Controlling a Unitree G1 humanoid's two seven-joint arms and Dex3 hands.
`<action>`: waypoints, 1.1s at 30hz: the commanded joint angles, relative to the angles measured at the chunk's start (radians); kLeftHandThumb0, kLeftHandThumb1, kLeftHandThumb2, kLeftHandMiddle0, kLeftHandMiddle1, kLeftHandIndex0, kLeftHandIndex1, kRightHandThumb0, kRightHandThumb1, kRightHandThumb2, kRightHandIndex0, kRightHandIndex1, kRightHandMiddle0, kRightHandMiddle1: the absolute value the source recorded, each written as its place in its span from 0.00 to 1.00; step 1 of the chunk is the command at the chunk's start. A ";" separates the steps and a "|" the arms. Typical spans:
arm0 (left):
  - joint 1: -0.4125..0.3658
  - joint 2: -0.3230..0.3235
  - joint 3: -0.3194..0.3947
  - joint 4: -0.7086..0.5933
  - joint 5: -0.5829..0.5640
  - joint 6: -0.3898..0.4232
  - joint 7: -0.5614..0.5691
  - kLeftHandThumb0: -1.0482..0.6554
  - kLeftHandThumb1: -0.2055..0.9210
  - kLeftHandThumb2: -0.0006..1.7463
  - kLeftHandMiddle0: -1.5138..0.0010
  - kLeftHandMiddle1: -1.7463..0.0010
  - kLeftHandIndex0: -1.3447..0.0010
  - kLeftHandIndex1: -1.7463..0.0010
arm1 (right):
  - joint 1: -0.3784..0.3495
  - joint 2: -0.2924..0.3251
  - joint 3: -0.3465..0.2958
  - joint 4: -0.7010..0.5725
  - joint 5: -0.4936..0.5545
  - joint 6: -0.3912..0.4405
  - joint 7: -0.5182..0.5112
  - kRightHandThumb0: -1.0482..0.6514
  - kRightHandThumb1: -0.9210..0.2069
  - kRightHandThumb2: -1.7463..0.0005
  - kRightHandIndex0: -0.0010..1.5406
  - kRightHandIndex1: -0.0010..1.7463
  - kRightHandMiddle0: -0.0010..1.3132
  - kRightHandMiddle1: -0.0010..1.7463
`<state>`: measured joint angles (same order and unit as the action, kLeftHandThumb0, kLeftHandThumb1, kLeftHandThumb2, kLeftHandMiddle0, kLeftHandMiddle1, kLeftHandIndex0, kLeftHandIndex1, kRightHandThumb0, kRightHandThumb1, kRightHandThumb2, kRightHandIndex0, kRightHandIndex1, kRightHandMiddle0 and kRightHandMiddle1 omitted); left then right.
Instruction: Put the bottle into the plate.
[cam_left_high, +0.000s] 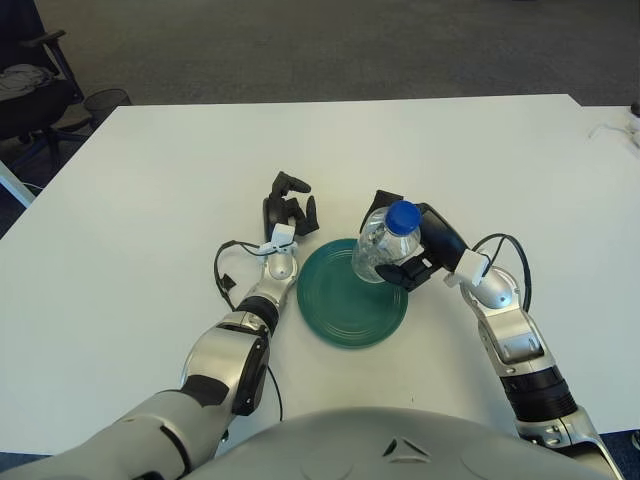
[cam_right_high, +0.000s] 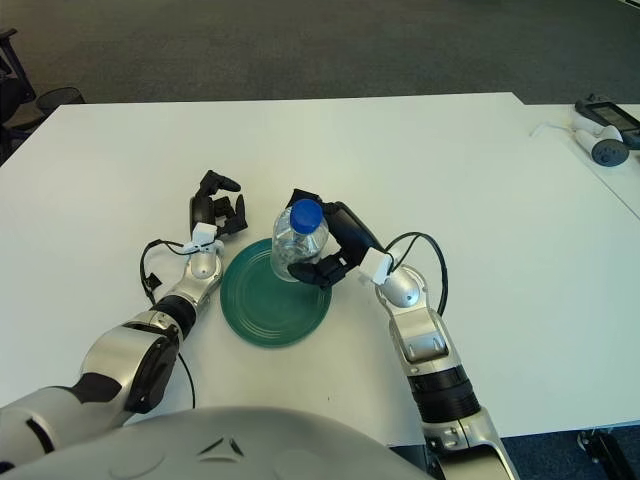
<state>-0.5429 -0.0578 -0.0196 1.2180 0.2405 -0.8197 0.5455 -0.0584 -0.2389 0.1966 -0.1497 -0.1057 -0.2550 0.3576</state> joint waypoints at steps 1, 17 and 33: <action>0.047 0.003 -0.001 0.024 0.001 -0.001 -0.006 0.35 0.54 0.69 0.17 0.00 0.60 0.00 | -0.025 0.013 0.003 0.026 -0.005 0.006 -0.014 0.47 0.38 0.39 0.83 1.00 0.77 1.00; 0.044 -0.003 -0.007 0.023 0.013 -0.006 0.031 0.35 0.55 0.68 0.17 0.00 0.60 0.00 | -0.024 0.031 0.101 0.100 -0.181 -0.038 -0.097 0.47 0.38 0.38 0.83 1.00 0.78 1.00; 0.042 -0.007 -0.004 0.021 0.007 -0.007 0.041 0.35 0.54 0.69 0.16 0.00 0.60 0.00 | -0.041 -0.018 0.139 0.214 -0.358 -0.251 -0.234 0.50 0.40 0.38 0.78 1.00 0.70 1.00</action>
<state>-0.5437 -0.0624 -0.0219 1.2173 0.2446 -0.8205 0.5870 -0.0939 -0.2486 0.3244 0.0513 -0.4395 -0.4674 0.1456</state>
